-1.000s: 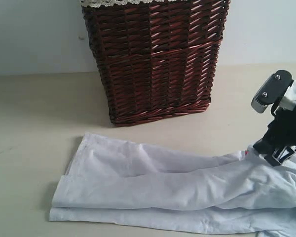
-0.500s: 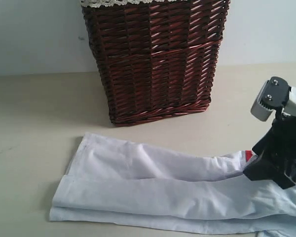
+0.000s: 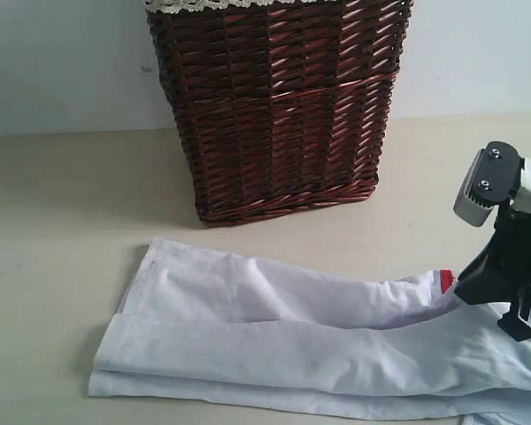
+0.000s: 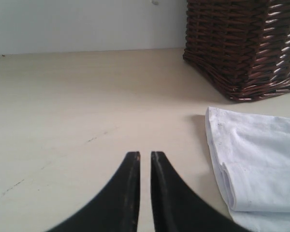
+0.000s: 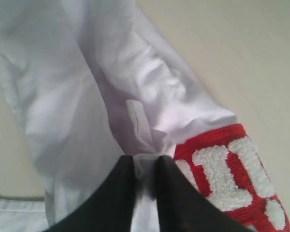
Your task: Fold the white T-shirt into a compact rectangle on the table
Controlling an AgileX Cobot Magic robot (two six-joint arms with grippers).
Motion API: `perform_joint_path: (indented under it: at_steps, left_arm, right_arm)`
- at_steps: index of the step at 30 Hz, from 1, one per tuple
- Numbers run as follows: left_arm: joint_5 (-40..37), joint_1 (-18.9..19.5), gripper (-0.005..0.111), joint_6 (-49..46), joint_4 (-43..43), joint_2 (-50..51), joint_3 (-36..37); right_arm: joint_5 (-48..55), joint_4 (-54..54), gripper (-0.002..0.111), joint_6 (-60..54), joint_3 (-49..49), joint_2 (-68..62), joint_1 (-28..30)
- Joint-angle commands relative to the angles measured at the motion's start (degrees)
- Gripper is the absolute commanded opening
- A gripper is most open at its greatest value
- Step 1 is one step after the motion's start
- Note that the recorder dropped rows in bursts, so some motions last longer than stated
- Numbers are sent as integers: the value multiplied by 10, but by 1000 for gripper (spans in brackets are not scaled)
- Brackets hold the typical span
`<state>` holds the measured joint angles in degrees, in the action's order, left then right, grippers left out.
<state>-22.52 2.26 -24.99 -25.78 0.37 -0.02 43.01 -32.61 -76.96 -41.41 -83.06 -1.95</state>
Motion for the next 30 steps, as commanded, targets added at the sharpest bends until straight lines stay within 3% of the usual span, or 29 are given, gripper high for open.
perform_joint_path:
  at_steps: [1, 6, 10, 15, 23, 30]
  left_arm:
    - [3, -1, 11, 0, -1, -4, 0]
    - [3, -1, 11, 0, -1, -4, 0]
    - [3, -1, 11, 0, -1, -4, 0]
    - [3, -1, 11, 0, -1, -4, 0]
    - [3, -1, 11, 0, -1, -4, 0]
    - [3, -1, 11, 0, -1, -4, 0]
  right_arm:
    - [-1, 2, 0, 3, 1, 5, -1]
    - [-13, 3, 0, 4, 1, 7, -1]
    - [-81, 42, 0, 53, 1, 21, -1]
    - [-142, 168, 0, 174, 1, 44, -1]
    - [-64, 387, 0, 346, 1, 43, -1]
    - [-72, 581, 0, 545, 1, 43, -1]
